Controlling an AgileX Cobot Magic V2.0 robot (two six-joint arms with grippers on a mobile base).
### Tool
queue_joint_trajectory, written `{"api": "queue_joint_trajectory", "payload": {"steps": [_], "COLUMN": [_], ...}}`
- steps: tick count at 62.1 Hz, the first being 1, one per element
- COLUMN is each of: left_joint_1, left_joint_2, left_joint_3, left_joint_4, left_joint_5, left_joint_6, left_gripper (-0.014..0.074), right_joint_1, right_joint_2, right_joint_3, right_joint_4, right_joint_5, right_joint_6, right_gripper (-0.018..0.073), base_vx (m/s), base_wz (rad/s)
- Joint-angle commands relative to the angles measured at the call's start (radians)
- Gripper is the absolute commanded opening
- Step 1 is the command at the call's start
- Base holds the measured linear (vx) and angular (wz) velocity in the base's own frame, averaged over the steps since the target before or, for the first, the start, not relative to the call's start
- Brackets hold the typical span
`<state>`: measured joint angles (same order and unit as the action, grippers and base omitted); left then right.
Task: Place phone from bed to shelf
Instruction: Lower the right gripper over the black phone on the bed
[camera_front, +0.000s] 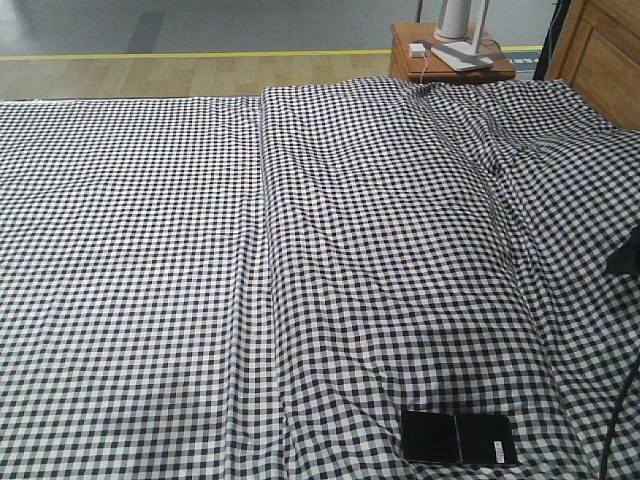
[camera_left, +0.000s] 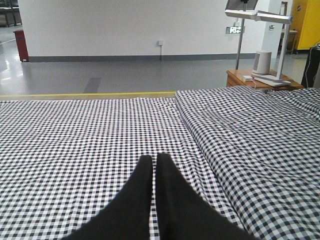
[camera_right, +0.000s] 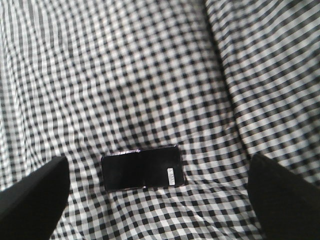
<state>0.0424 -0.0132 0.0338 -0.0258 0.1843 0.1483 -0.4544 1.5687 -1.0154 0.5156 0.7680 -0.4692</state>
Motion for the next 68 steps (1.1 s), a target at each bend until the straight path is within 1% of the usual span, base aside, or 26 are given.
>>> {"api": "queue_joint_trajectory", "payload": {"steps": [1, 6, 10, 15, 22, 32, 39, 47, 57, 63, 68], "left_joint_1": [-0.004, -0.004, -0.004, -0.004, -0.004, -0.004, -0.004, -0.004, -0.004, -0.004, -0.004], "left_joint_2": [-0.013, -0.013, -0.013, -0.013, -0.013, -0.013, -0.013, -0.013, -0.013, -0.013, -0.013], "left_joint_3": [-0.021, -0.021, -0.021, -0.021, -0.021, -0.021, -0.021, -0.021, -0.021, -0.021, -0.021], "left_joint_4": [-0.009, -0.009, -0.009, -0.009, -0.009, -0.009, -0.009, -0.009, -0.009, -0.009, -0.009], "left_joint_5": [-0.072, -0.072, -0.072, -0.072, -0.072, -0.072, -0.072, -0.072, -0.072, -0.072, -0.072], "left_joint_6": [-0.006, -0.006, -0.006, -0.006, -0.006, -0.006, -0.006, -0.006, -0.006, -0.006, -0.006], "left_gripper": [0.0001, 0.0001, 0.0001, 0.0001, 0.0001, 0.0001, 0.0001, 0.0001, 0.0001, 0.0001, 0.0001], "right_joint_1": [-0.029, -0.039, -0.039, -0.039, -0.039, -0.039, -0.039, -0.039, -0.039, -0.039, -0.039], "right_joint_2": [0.075, 0.17, 0.243, 0.332, 0.462, 0.636, 0.739, 0.827, 0.923, 0.968, 0.998], "right_joint_3": [-0.03, -0.031, -0.031, -0.053, -0.119, -0.252, -0.311, -0.319, -0.319, -0.319, -0.319], "right_joint_4": [0.133, 0.205, 0.238, 0.261, 0.263, 0.271, 0.281, 0.287, 0.293, 0.327, 0.371], "right_joint_5": [-0.027, -0.023, -0.024, -0.015, 0.028, 0.136, 0.21, 0.214, 0.21, 0.211, 0.219], "right_joint_6": [-0.165, -0.29, -0.36, -0.414, -0.447, -0.467, -0.495, -0.559, -0.608, -0.649, -0.703], "right_gripper": [0.0668, 0.0666, 0.0664, 0.0663, 0.0658, 0.0652, 0.065, 0.0646, 0.0642, 0.064, 0.0635], "base_vx": [0.0, 0.0, 0.0, 0.0, 0.0, 0.0, 0.0, 0.0, 0.0, 0.0, 0.0], "base_wz": [0.0, 0.0, 0.0, 0.0, 0.0, 0.0, 0.0, 0.0, 0.0, 0.0, 0.0]}}
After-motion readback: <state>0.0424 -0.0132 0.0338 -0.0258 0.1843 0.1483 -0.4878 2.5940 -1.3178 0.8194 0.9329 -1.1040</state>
